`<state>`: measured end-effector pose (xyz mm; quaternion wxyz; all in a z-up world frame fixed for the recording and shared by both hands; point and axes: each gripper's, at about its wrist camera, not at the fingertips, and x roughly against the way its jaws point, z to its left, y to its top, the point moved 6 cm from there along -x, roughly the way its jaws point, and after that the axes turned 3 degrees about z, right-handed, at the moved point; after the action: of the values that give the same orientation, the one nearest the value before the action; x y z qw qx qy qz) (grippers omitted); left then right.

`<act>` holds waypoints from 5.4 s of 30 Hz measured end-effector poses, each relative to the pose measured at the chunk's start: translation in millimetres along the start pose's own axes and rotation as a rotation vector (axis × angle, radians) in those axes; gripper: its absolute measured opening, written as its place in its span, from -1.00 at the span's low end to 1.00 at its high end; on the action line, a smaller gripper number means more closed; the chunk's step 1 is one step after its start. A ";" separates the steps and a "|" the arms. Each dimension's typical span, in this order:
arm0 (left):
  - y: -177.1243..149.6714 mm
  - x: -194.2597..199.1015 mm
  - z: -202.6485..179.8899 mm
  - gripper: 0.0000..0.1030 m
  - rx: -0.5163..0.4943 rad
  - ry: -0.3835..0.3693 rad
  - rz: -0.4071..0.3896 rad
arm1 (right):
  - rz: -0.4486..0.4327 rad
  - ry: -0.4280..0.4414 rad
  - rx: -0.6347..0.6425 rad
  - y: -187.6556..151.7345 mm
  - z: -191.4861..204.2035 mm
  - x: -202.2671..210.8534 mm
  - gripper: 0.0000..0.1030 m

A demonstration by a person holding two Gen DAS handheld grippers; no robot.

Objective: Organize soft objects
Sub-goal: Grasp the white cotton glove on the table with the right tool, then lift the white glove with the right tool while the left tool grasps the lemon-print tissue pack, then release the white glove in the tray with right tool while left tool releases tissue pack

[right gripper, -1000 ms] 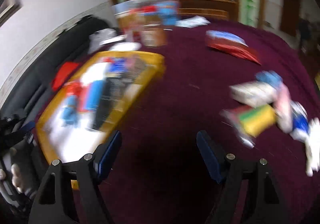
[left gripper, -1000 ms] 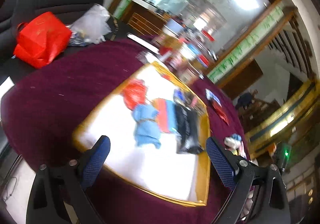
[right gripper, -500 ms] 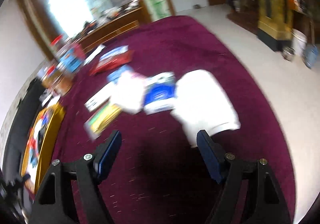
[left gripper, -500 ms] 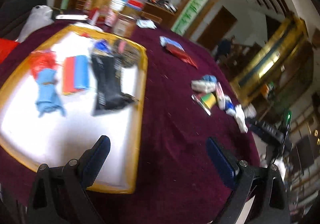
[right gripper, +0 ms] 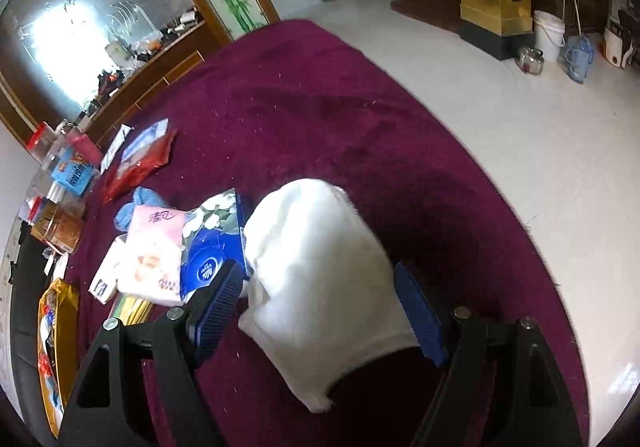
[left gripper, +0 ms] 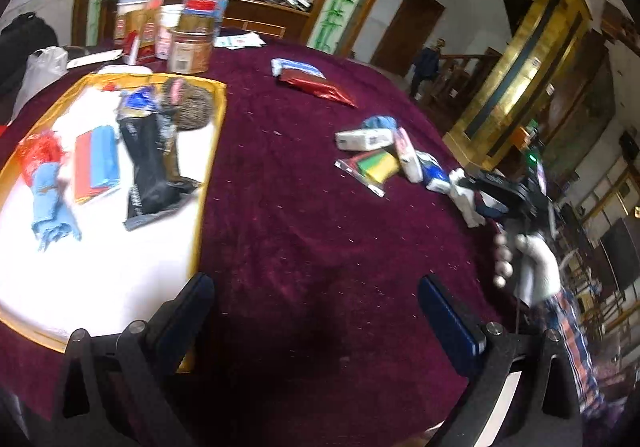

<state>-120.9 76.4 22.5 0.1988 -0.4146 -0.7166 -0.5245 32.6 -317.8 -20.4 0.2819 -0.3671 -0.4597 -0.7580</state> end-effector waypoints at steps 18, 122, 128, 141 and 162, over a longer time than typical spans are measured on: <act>-5.4 -92.3 -51.8 0.98 -0.107 0.022 0.205 | -0.060 0.191 0.168 -18.2 40.9 16.3 -0.65; 16.3 76.5 218.2 0.51 0.381 0.237 -0.233 | 0.405 0.515 0.822 -279.3 403.3 38.2 -0.82; 7.1 106.9 224.0 0.52 0.421 0.205 -0.322 | 0.431 0.477 0.867 -297.1 421.8 15.9 -0.82; 3.8 113.1 229.6 0.52 0.451 0.139 -0.351 | 0.334 0.532 0.773 -252.6 396.4 37.9 0.06; 31.3 100.3 222.6 0.64 0.405 0.109 -0.326 | 0.216 0.541 0.565 -185.2 344.8 43.9 0.18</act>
<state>-120.3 322.4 30.5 0.2288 -0.2164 -0.8526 -0.4170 -31.7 67.4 30.9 0.5605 -0.1087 -0.5180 -0.6370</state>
